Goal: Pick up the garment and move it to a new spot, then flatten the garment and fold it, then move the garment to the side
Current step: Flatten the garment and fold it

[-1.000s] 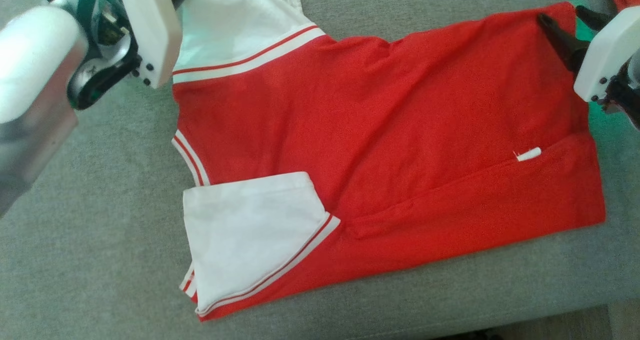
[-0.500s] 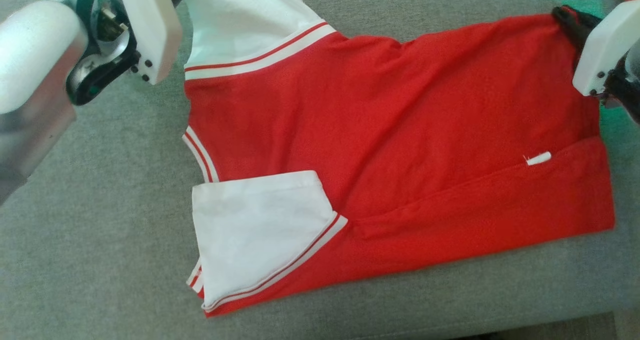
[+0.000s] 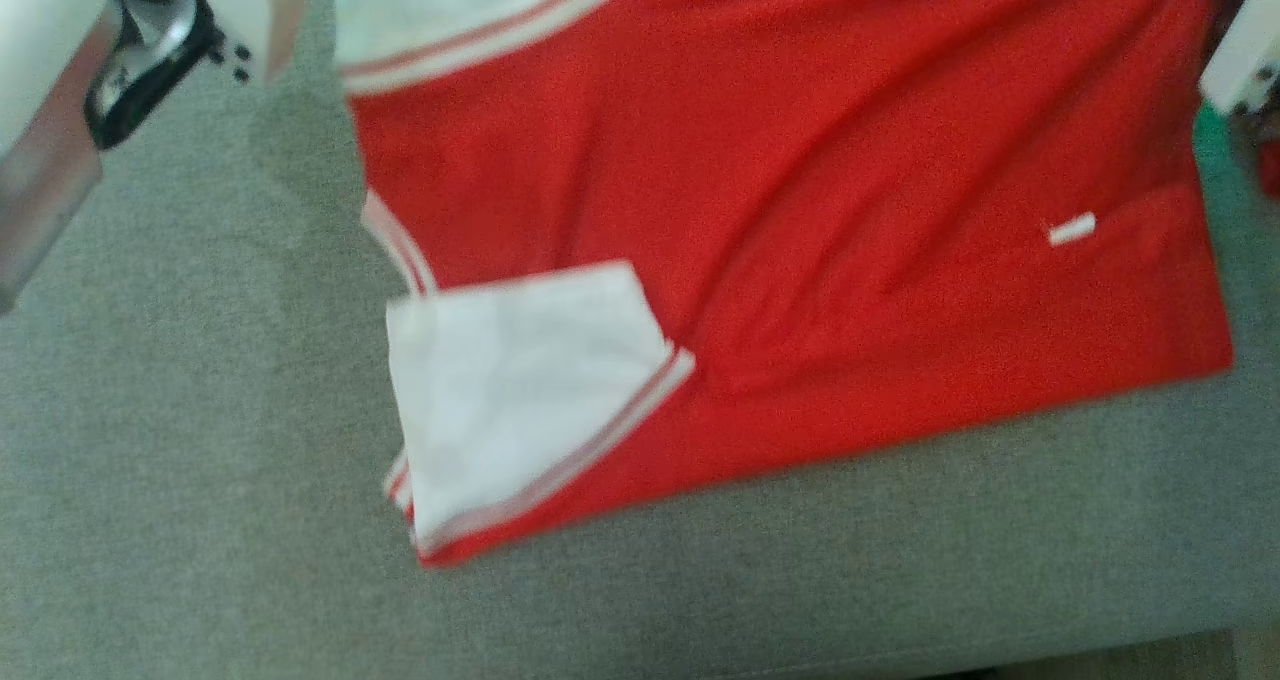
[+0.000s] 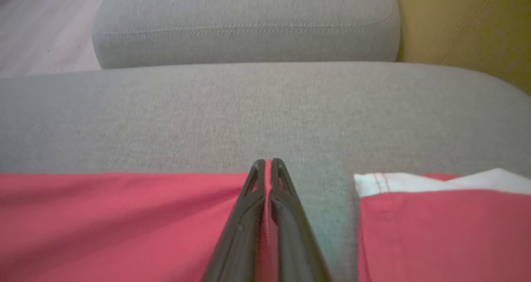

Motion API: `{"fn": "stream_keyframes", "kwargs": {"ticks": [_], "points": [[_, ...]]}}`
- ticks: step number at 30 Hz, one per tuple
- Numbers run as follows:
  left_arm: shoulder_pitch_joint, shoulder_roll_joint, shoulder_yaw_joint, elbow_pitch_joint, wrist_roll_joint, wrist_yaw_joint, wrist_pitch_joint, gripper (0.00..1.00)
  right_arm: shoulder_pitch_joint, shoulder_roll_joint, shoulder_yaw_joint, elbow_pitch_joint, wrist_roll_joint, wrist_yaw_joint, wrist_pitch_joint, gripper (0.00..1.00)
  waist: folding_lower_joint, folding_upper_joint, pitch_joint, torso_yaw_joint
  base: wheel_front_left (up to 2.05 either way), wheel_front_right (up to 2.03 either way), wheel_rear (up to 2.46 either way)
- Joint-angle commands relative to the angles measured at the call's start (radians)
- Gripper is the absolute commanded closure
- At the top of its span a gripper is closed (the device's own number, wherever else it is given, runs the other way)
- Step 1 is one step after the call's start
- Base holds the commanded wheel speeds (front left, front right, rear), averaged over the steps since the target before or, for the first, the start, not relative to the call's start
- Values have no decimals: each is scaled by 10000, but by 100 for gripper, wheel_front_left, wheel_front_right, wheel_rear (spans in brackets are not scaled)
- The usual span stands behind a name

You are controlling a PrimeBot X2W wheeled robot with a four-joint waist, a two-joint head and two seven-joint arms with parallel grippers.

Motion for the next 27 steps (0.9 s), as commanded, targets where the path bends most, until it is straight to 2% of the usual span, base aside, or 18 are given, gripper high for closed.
{"fn": "stream_keyframes", "kwargs": {"ticks": [1,8,14,21,27], "points": [[-667,176,590,145,98,151,-359,100,-228,-158,-155,-191,-60,-9,-256,100,-1,0,-42,14,0,0,0],[-407,-171,596,543,-105,71,-838,100,93,-207,-350,-161,31,-9,-526,100,-1,0,-396,209,0,0,0],[277,6,416,71,-115,76,-1147,100,1022,-465,-606,-402,366,-9,-699,100,-1,0,-817,497,0,0,0],[1610,726,302,-1669,-268,654,-1427,100,2448,-823,-1256,-885,684,-9,-996,100,-1,0,-1456,934,0,0,0],[2855,1430,146,-3616,-405,1353,-1265,100,3656,-866,-1786,-1432,637,-9,-1096,100,-1,0,-1930,1173,0,0,0]]}}
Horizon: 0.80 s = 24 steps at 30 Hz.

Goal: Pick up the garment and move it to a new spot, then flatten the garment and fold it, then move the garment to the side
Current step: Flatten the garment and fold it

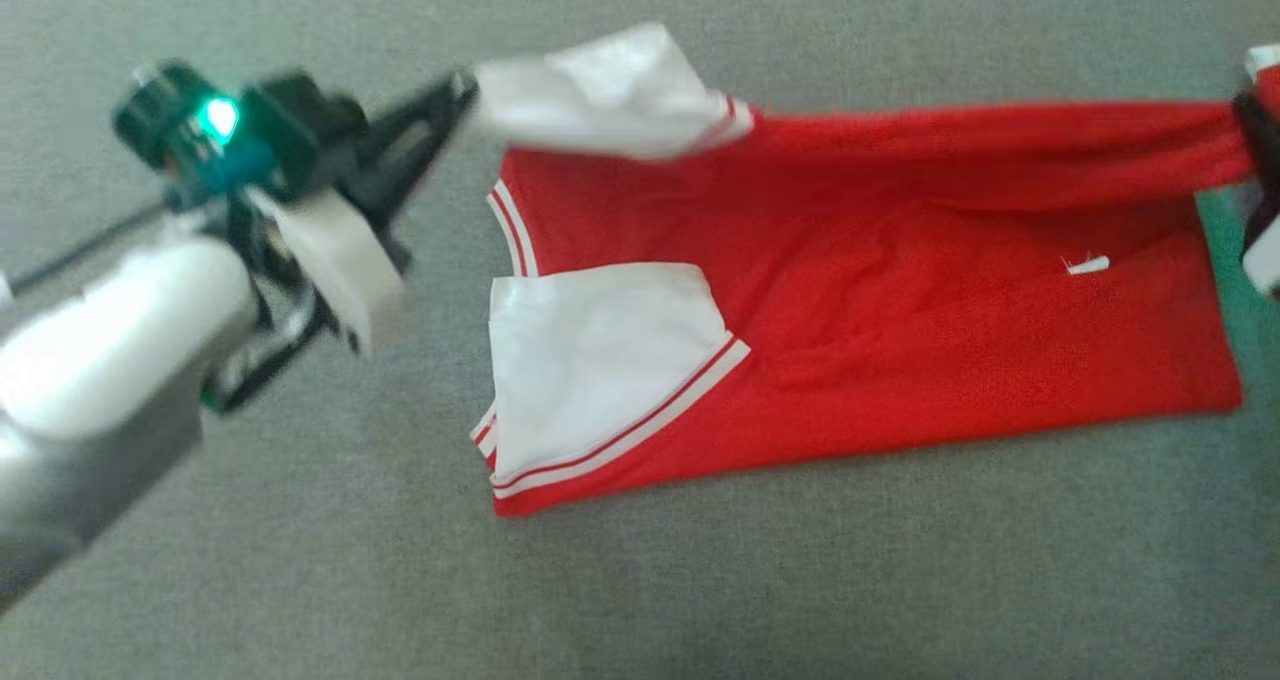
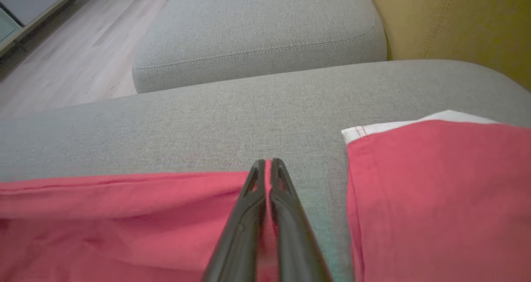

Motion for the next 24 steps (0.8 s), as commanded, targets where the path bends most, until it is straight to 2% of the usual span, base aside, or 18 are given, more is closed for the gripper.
{"fn": "stream_keyframes", "kwargs": {"ticks": [1,10,17,23,24], "points": [[8,588,422,-671,-94,261,79,100,425,-287,-145,-465,-26,-9,-135,100,2,0,-230,140,0,0,0],[1526,1186,203,-3181,-81,1085,907,100,2204,-241,-1095,-1449,-291,-9,37,100,2,0,-535,387,0,0,0],[2559,1505,160,-3945,-324,1549,959,100,3388,46,-1894,-2155,-537,-9,350,100,2,0,-645,409,0,0,0],[3295,1406,136,-4163,-401,1814,801,100,3932,383,-2232,-2516,-722,-9,570,100,2,0,-658,356,0,0,0],[3443,1331,132,-4142,-389,1873,712,100,4014,451,-2278,-2573,-771,-9,569,87,2,0,-660,344,0,0,0]]}}
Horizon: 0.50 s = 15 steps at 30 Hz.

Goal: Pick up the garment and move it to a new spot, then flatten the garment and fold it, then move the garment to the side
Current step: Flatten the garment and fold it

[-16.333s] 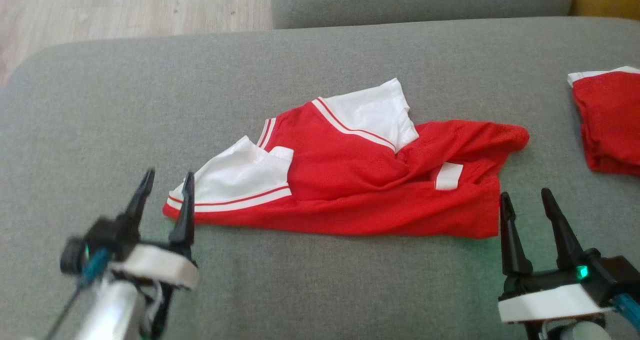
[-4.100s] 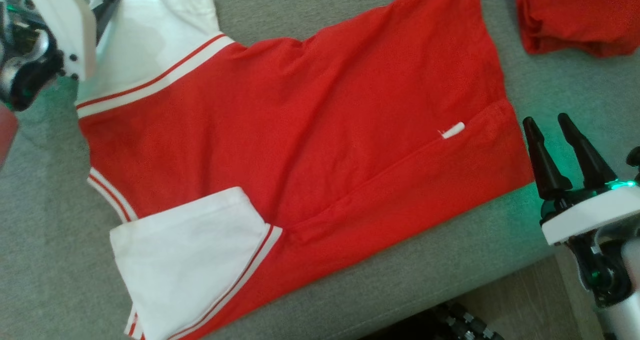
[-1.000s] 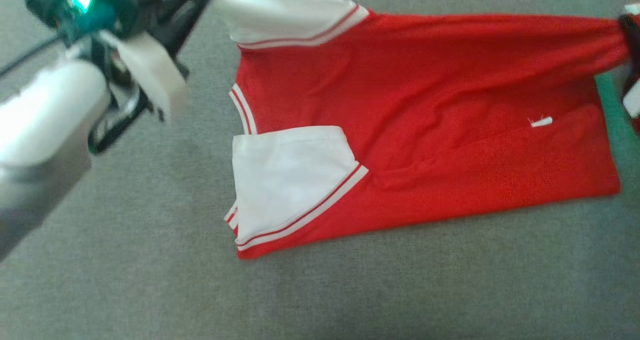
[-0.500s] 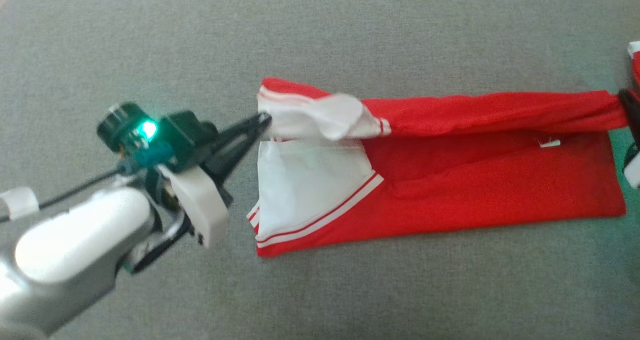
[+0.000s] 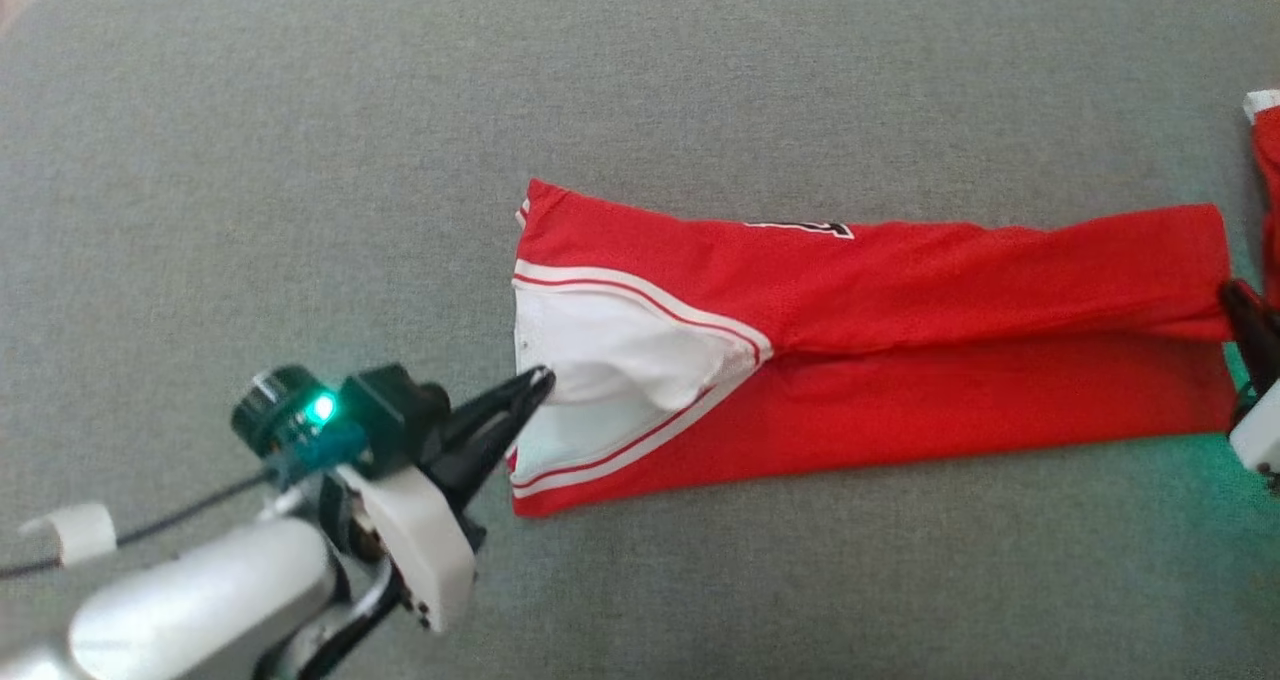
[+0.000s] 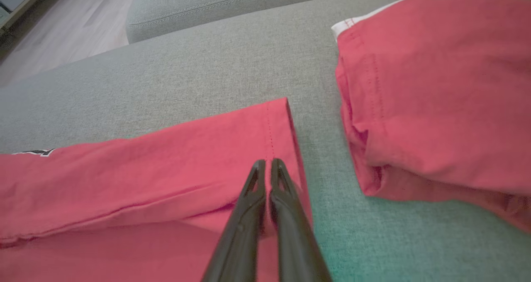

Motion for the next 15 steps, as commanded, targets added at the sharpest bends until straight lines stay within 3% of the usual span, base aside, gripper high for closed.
{"fn": "stream_keyframes", "kwargs": {"ticks": [1,2,3,4,5,8,12,15], "points": [[-59,206,470,-159,-4,101,-159,100,116,-220,-53,-368,-98,-9,-1,5,1,0,-2,-11,0,0,0],[85,94,467,-91,13,147,-254,89,187,-140,-131,-399,-164,-9,-55,0,1,0,-12,-17,0,0,0],[210,-34,463,-9,73,191,-370,58,262,-44,-245,-432,-237,-9,-171,0,1,0,-29,-14,0,0,0],[327,-189,461,91,155,236,-561,4,381,67,-359,-453,-290,-9,-280,0,1,0,-70,9,0,0,0],[447,-360,466,224,239,326,-826,0,548,176,-492,-507,-335,-9,-450,0,1,0,-126,53,0,0,0],[953,-900,652,735,257,813,-1731,0,1230,611,-1062,-725,-426,-9,-1212,0,1,0,-303,174,0,0,0],[1804,-1630,1120,1392,379,1830,-2906,0,2130,1282,-1779,-958,-684,-9,-2000,0,1,0,-564,327,0,0,0],[2558,-2237,1683,1683,657,2518,-3179,0,2462,1692,-2179,-1137,-827,-9,-2162,0,1,0,-699,515,0,0,0]]}}
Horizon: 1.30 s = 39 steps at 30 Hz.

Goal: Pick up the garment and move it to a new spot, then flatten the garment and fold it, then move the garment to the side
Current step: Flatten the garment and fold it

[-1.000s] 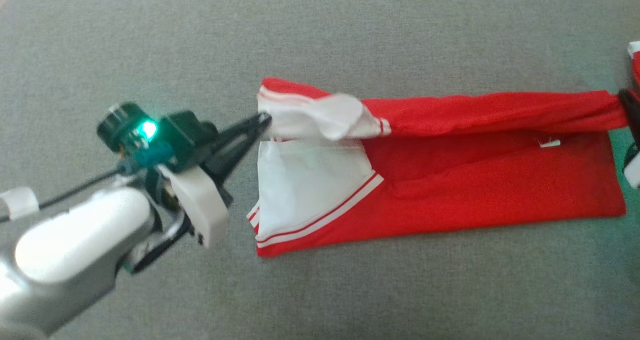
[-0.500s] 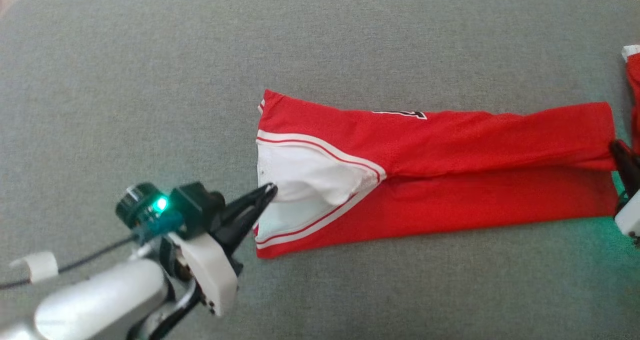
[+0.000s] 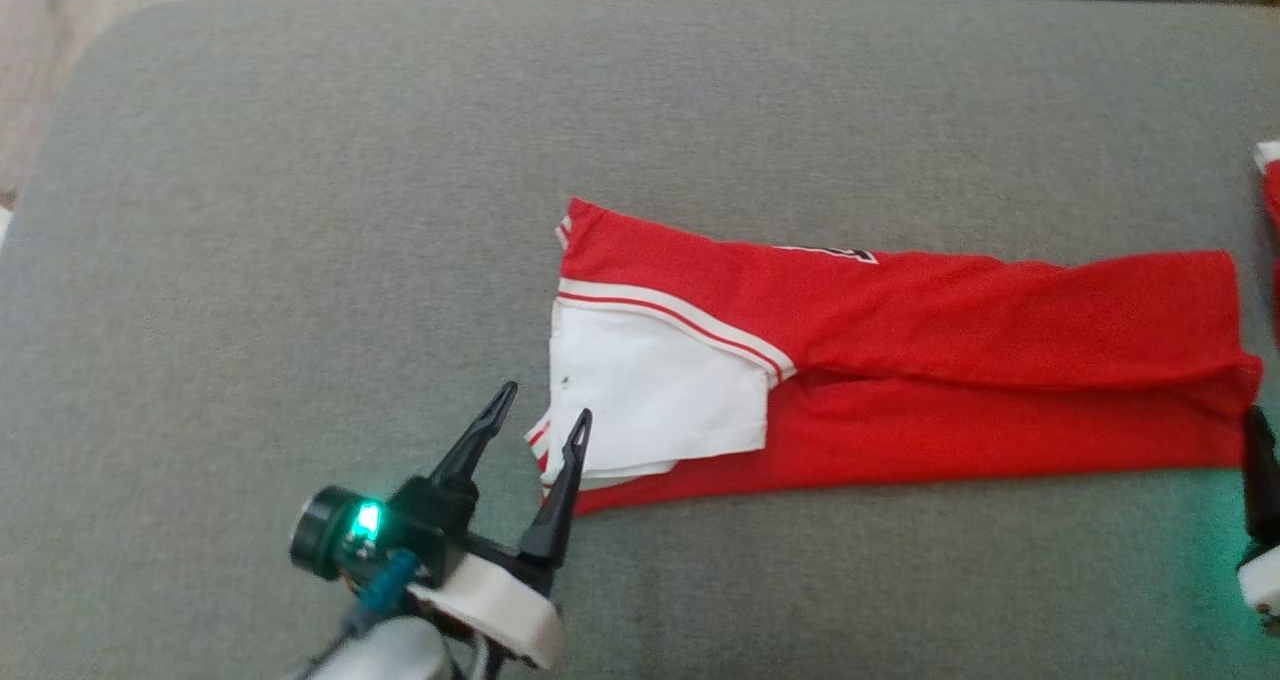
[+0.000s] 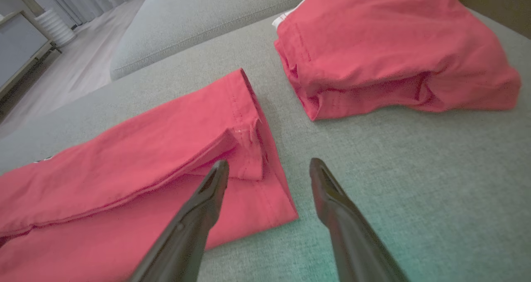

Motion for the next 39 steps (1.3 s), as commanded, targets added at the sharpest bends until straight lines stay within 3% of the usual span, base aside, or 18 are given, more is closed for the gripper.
{"fn": "stream_keyframes", "kwargs": {"ticks": [1,4,6,14,18,19,22,28,35,39], "points": [[-8,10,623,-185,269,193,-114,0,-213,-248,-38,-421,-125,-7,-100,0,1,0,-92,173,0,0,0],[788,-705,1609,-366,1374,610,-125,0,-354,-101,-526,-410,-304,-7,38,0,1,0,-89,482,0,0,0],[1620,-1382,2445,-502,2346,580,-128,0,-715,39,-1061,-187,-556,-7,255,0,1,0,-47,816,0,0,0],[2626,-2407,3705,-62,3841,-481,-130,0,-1243,52,-1951,1475,-2421,-7,1338,0,1,0,-49,1434,0,0,0],[2923,-2661,4428,4,4243,-832,-130,0,-1073,328,-1807,1683,-2222,-7,1768,0,1,0,-82,1430,0,0,0],[2996,-2715,4592,26,4329,-921,-130,0,-1021,378,-1713,1641,-2051,-7,1897,8,1,0,-82,1411,0,0,0],[3205,-2878,5031,92,4591,-1155,-131,0,-916,407,-1385,1390,-1521,-7,2215,100,1,0,-92,1298,0,0,0],[3474,-3152,5604,234,4991,-1511,-131,0,-759,-11,-1292,998,-1464,-7,1901,100,1,0,-170,1079,0,0,0],[3844,-3463,6371,360,5406,-1890,-131,0,-708,-801,-2043,167,-1345,-7,1727,100,1,0,-317,775,0,0,0],[4021,-3576,6694,443,5641,-2124,-131,0,-940,-605,-2201,-1105,-657,-7,2034,100,1,0,-384,661,0,0,0]]}}
